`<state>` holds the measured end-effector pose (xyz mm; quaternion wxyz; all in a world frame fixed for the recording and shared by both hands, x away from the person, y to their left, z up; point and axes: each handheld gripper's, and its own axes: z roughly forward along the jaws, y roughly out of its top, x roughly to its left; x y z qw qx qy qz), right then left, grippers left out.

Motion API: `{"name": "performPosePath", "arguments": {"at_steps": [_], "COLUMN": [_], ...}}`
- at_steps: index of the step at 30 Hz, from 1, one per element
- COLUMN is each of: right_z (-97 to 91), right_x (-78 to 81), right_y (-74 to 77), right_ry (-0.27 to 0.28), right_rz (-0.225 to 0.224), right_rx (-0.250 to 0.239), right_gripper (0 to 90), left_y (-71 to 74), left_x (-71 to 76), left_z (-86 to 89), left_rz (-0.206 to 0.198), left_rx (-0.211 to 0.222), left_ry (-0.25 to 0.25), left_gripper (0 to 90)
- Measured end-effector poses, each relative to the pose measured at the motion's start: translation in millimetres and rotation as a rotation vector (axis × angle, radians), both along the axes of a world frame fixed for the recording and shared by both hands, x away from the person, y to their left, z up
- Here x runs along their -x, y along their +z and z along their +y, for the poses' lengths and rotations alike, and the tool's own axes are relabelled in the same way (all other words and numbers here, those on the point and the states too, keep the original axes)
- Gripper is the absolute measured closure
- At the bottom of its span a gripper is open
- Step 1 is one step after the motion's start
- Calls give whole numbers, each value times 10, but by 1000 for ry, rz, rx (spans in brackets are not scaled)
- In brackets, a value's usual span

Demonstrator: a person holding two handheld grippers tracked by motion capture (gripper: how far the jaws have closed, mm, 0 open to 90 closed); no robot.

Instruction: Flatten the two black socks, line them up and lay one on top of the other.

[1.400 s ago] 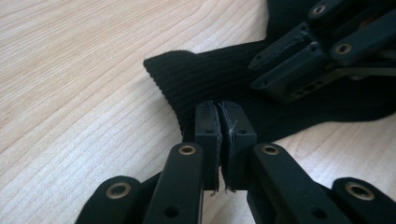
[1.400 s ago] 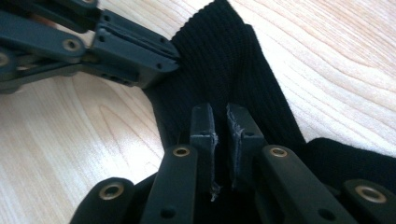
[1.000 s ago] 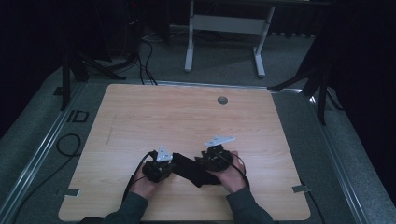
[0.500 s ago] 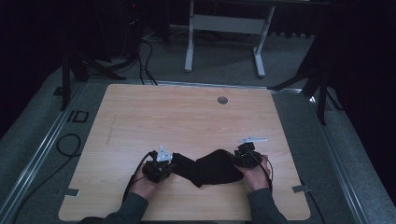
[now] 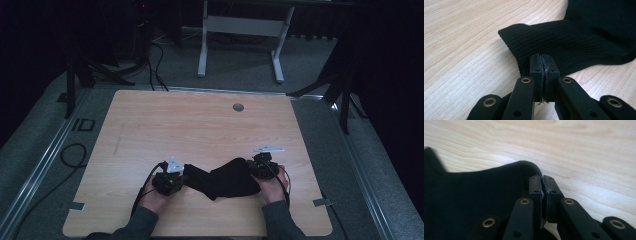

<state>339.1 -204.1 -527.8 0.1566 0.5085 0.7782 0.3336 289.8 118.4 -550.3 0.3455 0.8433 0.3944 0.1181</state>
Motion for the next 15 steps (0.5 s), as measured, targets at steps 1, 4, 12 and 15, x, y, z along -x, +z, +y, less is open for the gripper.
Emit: {"name": "performPosePath", "arguments": {"at_steps": [1,4,12,15], "right_z": [-15,-55,-107,-130], "right_x": [35,149,402,469], "right_y": [46,167,348,366], "right_ry": [2,6,31,33], "right_rz": [-11,-33,-56,-60], "right_rx": [-4,-14,-28,-40], "right_gripper": [861,860,860,860], "left_y": [3,6,12,16], "left_x": [1,0,1,3], "left_z": [6,17,22,28], "left_rz": [3,13,14,12], "left_rx": [0,13,19,26], "left_ry": [-3,-2,3,11], "left_gripper": [874,856,827,800]}}
